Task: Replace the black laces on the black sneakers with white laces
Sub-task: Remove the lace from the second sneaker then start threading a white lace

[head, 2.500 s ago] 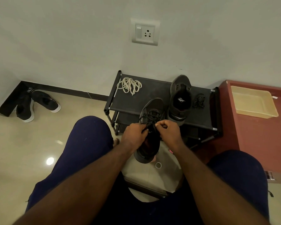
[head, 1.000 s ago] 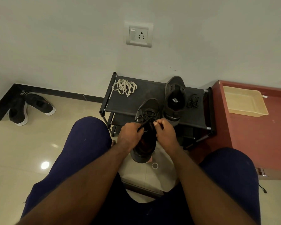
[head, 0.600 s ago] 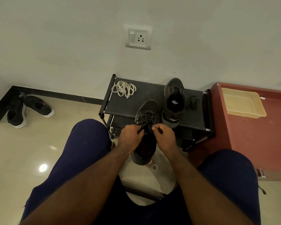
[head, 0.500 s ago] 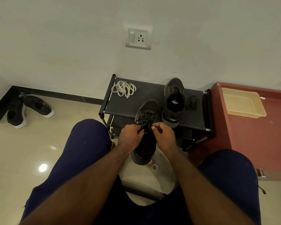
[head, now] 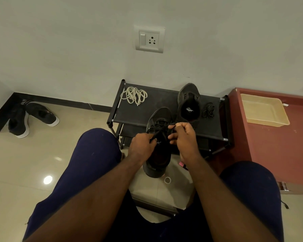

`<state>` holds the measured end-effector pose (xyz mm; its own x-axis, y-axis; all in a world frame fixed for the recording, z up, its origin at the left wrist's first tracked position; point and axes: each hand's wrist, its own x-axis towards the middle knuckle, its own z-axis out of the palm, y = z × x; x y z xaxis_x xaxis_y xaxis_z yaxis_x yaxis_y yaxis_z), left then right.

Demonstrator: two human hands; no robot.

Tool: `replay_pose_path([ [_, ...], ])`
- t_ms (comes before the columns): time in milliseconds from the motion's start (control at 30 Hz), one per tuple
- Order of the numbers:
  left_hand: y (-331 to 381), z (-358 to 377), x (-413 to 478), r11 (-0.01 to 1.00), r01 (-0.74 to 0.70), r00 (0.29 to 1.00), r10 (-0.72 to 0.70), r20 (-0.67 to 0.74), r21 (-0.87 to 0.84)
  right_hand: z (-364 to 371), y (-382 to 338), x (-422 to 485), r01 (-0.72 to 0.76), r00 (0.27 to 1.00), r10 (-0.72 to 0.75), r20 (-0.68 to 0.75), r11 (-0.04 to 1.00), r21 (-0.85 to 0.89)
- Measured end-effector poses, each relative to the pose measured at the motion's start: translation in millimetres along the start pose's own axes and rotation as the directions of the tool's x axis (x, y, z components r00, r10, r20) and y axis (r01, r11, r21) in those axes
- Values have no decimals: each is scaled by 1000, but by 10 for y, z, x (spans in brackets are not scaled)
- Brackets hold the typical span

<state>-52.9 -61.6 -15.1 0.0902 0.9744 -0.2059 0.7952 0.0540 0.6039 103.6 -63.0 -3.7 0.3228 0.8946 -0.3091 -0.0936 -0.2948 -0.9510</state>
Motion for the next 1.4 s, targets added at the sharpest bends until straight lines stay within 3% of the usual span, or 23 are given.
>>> replay_pose_path([
  [133, 24, -8, -15, 1000, -2, 1000, 2, 8, 21, -1, 154, -43, -4, 994, 29, 108, 975, -221],
  [233, 18, -5, -21, 1000, -7, 1000, 7, 2, 25, 3, 272, -29, 166, 977, -84, 193, 872, -461],
  [333, 4, 2, -35, 999, -6, 1000, 6, 13, 32, 15, 310, 7, 191, 979, -118, 167, 824, -533],
  [433, 1, -8, -38, 999, -13, 1000, 12, 8, 34, -11, 211, 7, 122, 991, -81, 106, 878, -464],
  [533, 10, -21, -26, 999, -16, 1000, 16, 2, 39, -30, 65, 19, 30, 999, -35, -21, 982, -188],
  [633, 11, -16, -15, 1000, -9, 1000, 9, 15, -1, -58, 11, 31, 26, 992, -29, -122, 999, -20],
  [700, 21, -21, -26, 1000, -10, 1000, 10, 19, -8, -67, 58, 10, 6, 998, -13, -69, 996, -92],
  [767, 27, -26, -38, 1000, -16, 1000, 16, 10, 2, -42, 149, -18, 3, 997, 13, 77, 979, -205],
  [833, 32, -29, -50, 1000, -16, 1000, 16, 5, 22, 1, 249, -25, 84, 985, -18, 172, 918, -387],
  [933, 35, -31, -58, 1000, -16, 1000, 16, 13, 27, 26, 288, -19, 157, 983, -83, 165, 846, -510],
  [1067, 52, -40, -59, 1000, -13, 1000, 13, 14, 20, -28, 137, -13, 97, 993, -61, 100, 903, -419],
  [1167, 62, -45, -53, 1000, -20, 1000, 20, 5, 20, -58, -63, 1, -3, 1000, 3, 3, 995, -99],
  [1267, 73, -44, -42, 1000, -18, 1000, 18, 7, 21, -143, -178, 13, -56, 994, 69, -84, 988, 147],
  [1333, 88, -44, -42, 999, -21, 1000, 20, 10, 32, -179, -154, -1, -77, 996, 82, -35, 991, 109],
  [1400, 92, -47, -43, 999, -21, 1000, 20, 11, 39, -135, -86, -45, -93, 991, 100, 95, 993, -70],
])
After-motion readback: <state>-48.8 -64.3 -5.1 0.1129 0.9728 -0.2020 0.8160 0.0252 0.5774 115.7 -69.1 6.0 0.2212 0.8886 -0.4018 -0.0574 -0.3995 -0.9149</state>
